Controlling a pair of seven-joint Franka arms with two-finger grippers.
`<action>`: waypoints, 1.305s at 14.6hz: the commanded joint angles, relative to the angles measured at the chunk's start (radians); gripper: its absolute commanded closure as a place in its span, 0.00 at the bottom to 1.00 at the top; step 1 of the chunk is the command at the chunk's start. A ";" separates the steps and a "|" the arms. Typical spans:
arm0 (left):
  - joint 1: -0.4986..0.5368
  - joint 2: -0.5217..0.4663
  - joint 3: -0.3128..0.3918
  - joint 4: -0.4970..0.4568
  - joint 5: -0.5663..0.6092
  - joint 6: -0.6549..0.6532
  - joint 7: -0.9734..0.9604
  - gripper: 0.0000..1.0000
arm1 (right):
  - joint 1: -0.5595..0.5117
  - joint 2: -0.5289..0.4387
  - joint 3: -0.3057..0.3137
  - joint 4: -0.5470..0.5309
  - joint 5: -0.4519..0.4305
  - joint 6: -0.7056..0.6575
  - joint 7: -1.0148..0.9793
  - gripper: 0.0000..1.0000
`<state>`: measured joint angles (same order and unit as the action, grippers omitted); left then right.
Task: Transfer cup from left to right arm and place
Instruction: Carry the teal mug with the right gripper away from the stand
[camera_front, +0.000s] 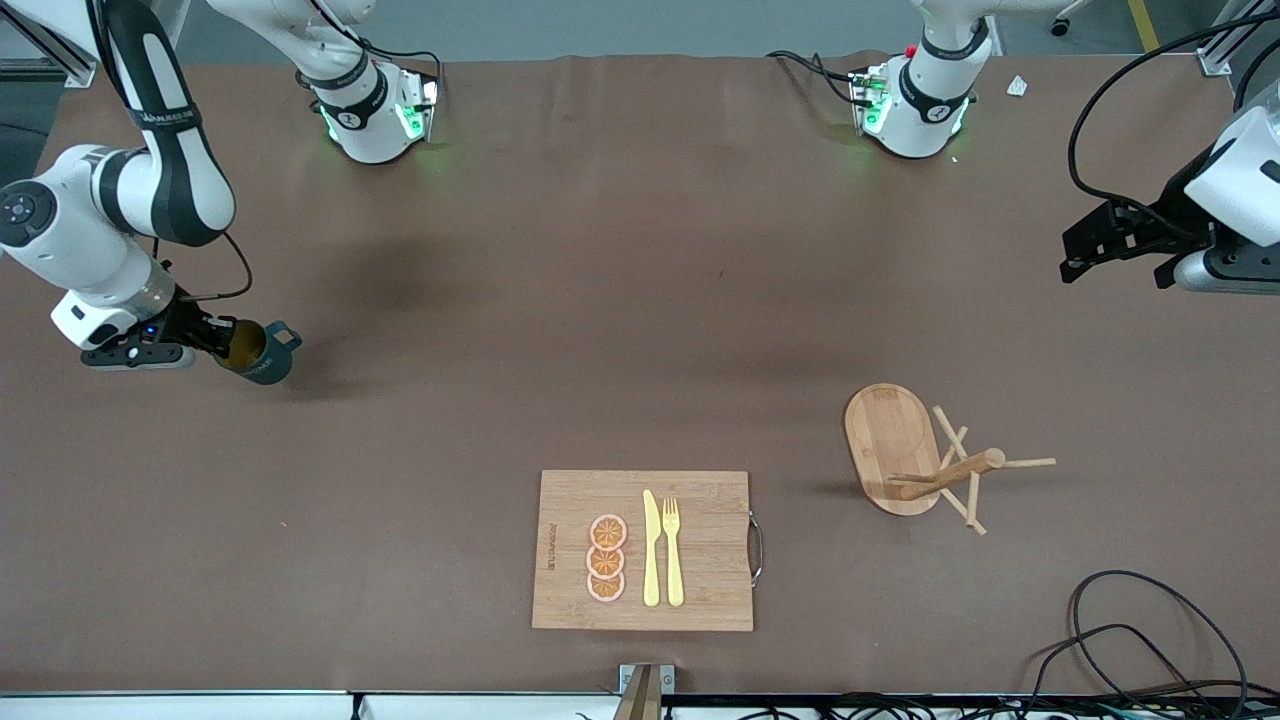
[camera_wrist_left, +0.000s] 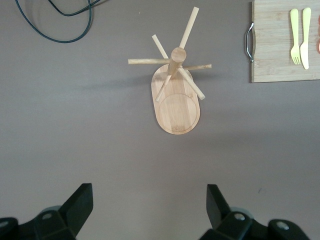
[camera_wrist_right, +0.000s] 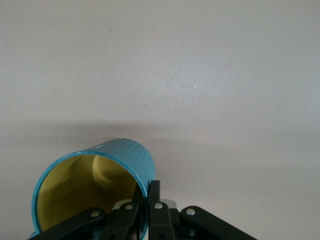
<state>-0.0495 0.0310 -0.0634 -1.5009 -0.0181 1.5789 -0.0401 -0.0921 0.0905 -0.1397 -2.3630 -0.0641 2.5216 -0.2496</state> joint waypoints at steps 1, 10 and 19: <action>0.005 0.001 -0.006 0.014 0.017 -0.005 0.019 0.00 | -0.021 0.023 0.019 -0.015 -0.002 0.045 -0.010 1.00; 0.008 0.003 -0.006 0.013 0.017 0.003 0.020 0.00 | -0.014 0.057 0.028 -0.018 0.043 0.048 -0.011 1.00; 0.008 0.003 -0.006 0.014 0.017 0.003 0.020 0.00 | 0.009 0.103 0.031 -0.007 0.280 0.051 -0.194 1.00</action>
<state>-0.0470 0.0310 -0.0633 -1.5007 -0.0180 1.5817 -0.0401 -0.0836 0.1967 -0.1133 -2.3665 0.1746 2.5622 -0.4055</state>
